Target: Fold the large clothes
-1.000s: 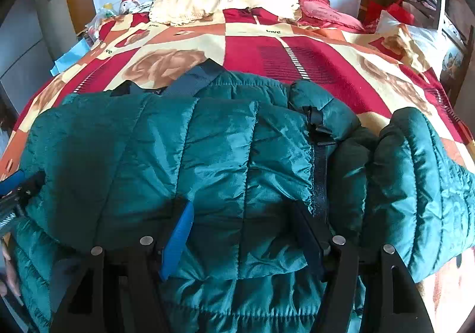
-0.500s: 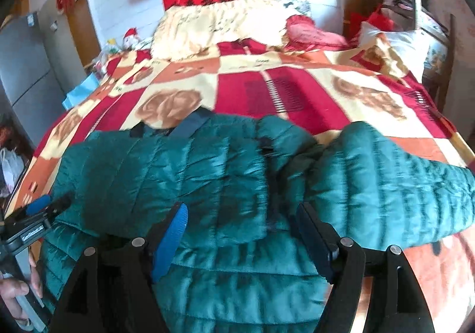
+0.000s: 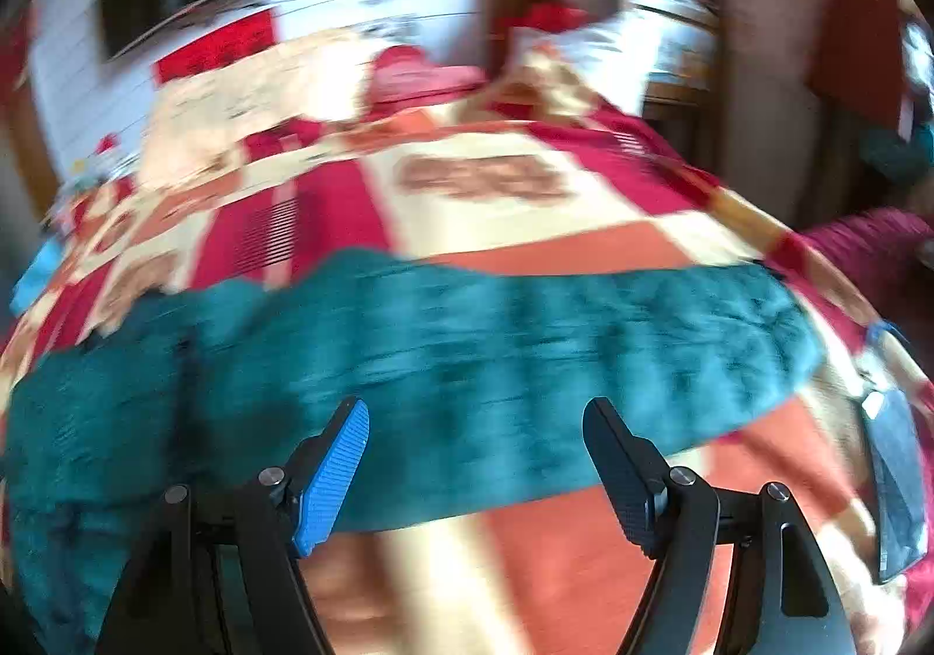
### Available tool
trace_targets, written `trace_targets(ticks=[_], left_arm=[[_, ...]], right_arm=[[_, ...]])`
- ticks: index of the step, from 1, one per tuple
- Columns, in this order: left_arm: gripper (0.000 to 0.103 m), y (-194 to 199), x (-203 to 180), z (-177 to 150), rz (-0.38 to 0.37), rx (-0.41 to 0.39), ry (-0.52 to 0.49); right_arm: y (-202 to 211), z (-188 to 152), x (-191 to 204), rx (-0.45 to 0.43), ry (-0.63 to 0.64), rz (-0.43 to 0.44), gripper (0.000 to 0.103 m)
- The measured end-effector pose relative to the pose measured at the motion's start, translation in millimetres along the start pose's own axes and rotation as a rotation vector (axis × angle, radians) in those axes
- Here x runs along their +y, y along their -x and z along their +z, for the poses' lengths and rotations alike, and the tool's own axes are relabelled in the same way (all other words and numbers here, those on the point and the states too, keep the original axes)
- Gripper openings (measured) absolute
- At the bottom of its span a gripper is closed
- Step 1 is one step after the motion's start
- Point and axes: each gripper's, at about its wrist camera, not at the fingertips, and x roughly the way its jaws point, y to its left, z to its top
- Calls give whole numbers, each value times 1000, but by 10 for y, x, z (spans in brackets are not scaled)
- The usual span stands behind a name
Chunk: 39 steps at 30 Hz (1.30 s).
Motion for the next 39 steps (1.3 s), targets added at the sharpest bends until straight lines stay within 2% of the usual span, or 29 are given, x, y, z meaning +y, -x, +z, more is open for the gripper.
trace_targets(ticks=[5, 10, 16, 21, 25, 29, 32, 35, 39], left_arm=[[80, -54, 6, -73, 11, 23, -1], [80, -111, 41, -102, 22, 41, 6], [80, -117, 101, -137, 35, 47, 4], [80, -129, 187, -149, 44, 58, 25], [80, -137, 231, -153, 56, 58, 34], [80, -130, 250, -148, 61, 60, 38], [80, -82, 279, -127, 56, 47, 46], [80, -22, 311, -108, 46, 32, 53], [80, 49, 359, -77, 42, 21, 52]], right_arm=[[-167, 85, -867, -7, -158, -110, 74], [-292, 142, -1488, -11, -306, -170, 74], [-619, 121, -1884, 44, -383, -193, 74], [-842, 87, -2153, 51, -510, -178, 74], [-906, 132, -2184, 17, -502, -181, 73], [-905, 197, -2191, 0, -494, -158, 26], [-750, 258, -2168, -39, -489, -115, 18], [-511, 389, -2009, -82, -410, -81, 17], [-103, 586, -1705, -151, -342, 25, 16]])
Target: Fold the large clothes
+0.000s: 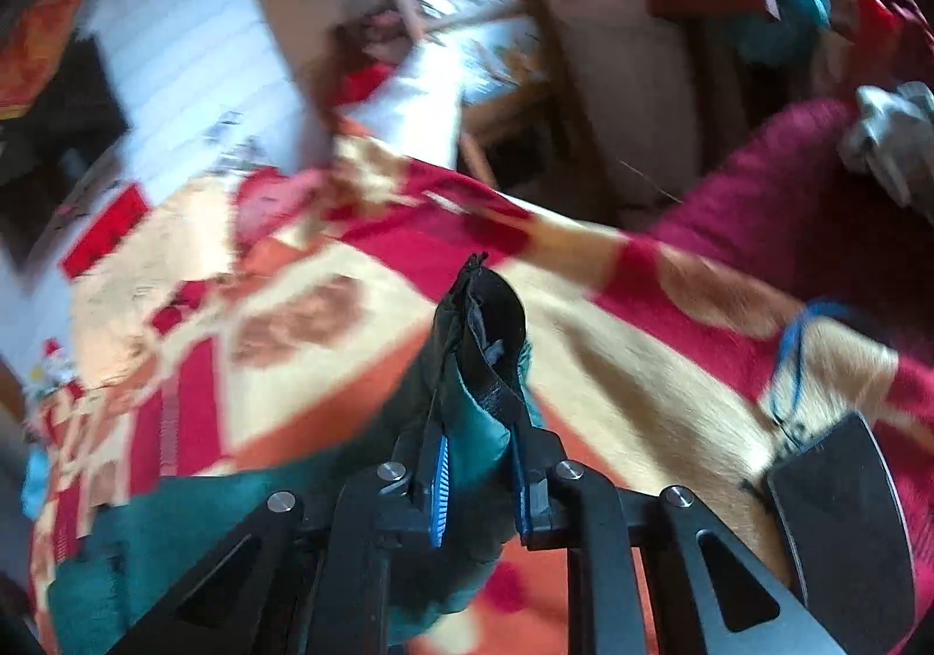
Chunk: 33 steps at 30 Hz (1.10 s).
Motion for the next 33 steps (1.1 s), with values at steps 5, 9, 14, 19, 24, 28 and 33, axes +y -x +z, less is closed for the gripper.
trace_targets(ticks=[5, 9, 14, 19, 24, 28, 33], left_arm=[[80, 128, 120, 66, -10, -27, 17], [80, 223, 238, 126, -6, -40, 36], [80, 336, 414, 176, 4, -58, 49], [80, 360, 572, 162, 6, -53, 66], [80, 334, 763, 143, 8, -48, 97], [79, 304, 889, 152, 1, -43, 135], [79, 301, 936, 147, -1, -43, 131]], right_arm=[[444, 63, 869, -22, 155, 178, 15], [727, -92, 1650, -16, 296, 302, 14], [897, -417, 2571, 34, 395, 451, 14], [885, -802, 3284, 105, 422, 562, 14], [869, -1286, 4002, 189, 481, 654, 14], [860, -1780, 4565, 258, 564, 711, 13], [789, -2299, 4995, 329, 645, 738, 13]])
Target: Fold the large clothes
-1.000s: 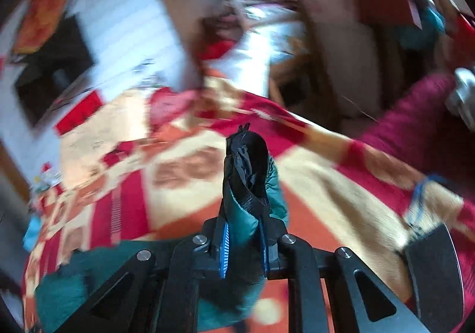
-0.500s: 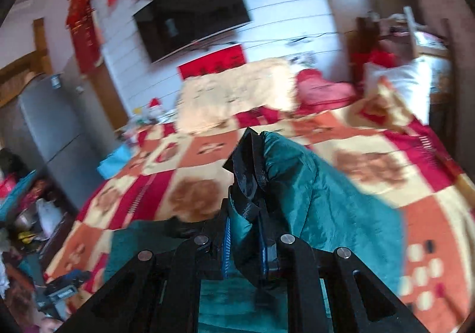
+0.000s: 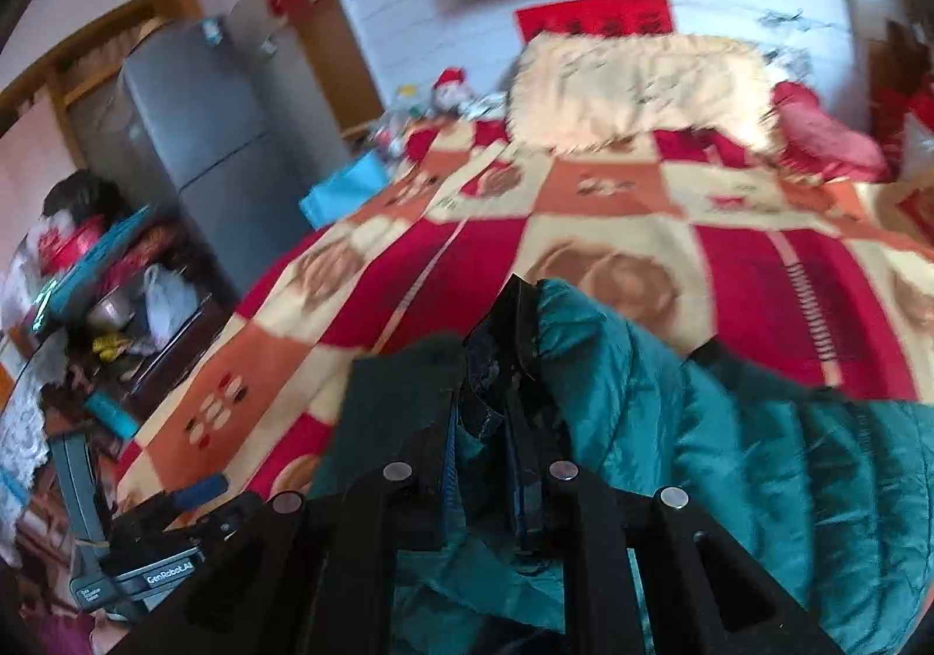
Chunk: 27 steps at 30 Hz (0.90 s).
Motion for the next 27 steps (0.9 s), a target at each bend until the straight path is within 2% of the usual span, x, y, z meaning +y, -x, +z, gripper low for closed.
trace_targets(ticks=[3, 6, 9, 10, 11, 13, 16, 19, 22, 27], left_arm=[[79, 4, 25, -2, -3, 0, 10], [79, 5, 62, -9, -5, 1, 29], [79, -9, 48, 3, -23, 13, 34], [79, -7, 27, 12, -39, 12, 38], [79, -1, -3, 20, -62, 7, 43], [79, 4, -72, 41, -91, 3, 45], [80, -19, -301, 76, -151, 13, 32], [80, -95, -534, 83, -177, 38, 13], [80, -224, -764, 68, -172, 67, -12], [80, -432, -1052, 15, -120, 94, -66]], right_arm=[[-261, -191, 96, 62, -11, 41, 13], [-519, -357, 179, 81, -10, 62, 13], [-803, -485, 181, 206, -26, 68, 18], [-833, -513, 160, 230, -35, 72, 23], [-796, -518, 139, 228, -38, 94, 38], [-630, -499, 105, 198, -42, 134, 52], [-219, -436, 12, 139, -15, 148, 64], [191, -384, -174, 87, -35, 123, 68], [547, -384, -474, 59, -70, 74, 69], [948, -478, -951, 39, -129, -14, 69]])
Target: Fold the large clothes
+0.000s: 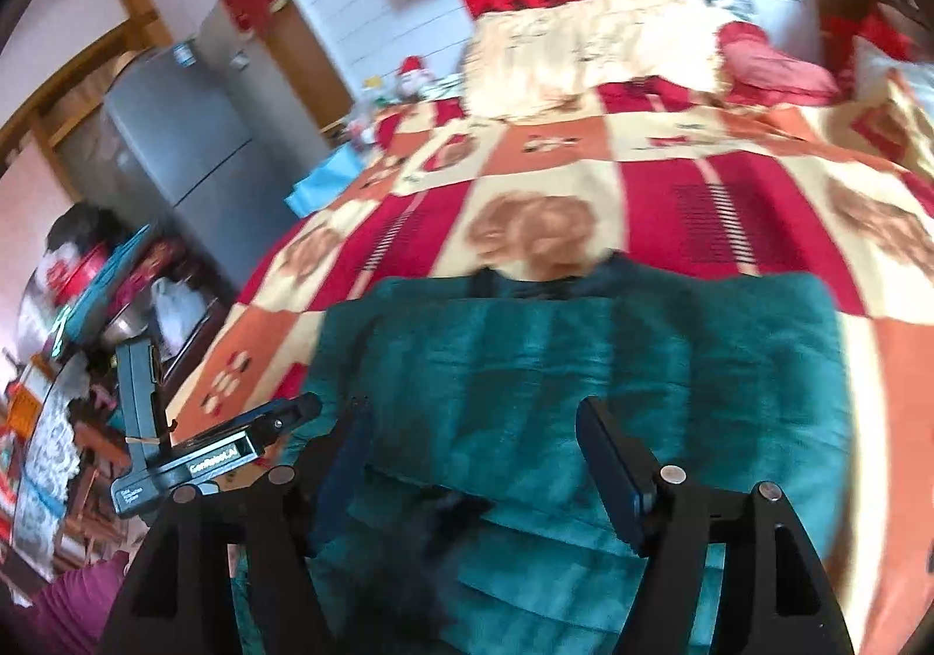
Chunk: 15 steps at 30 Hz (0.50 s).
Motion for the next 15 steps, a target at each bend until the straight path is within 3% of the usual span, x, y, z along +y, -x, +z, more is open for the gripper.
trace_targets(ticks=[9, 14, 15], left_arm=[[79, -300, -214, -24, 71, 17, -61], [39, -254, -206, 17, 77, 0, -92], [28, -234, -204, 30, 81, -5, -100]], right_arm=[[291, -133, -563, -15, -73, -90, 69], [279, -191, -660, -9, -82, -116, 69], [264, -185, -660, -10, -84, -118, 69]])
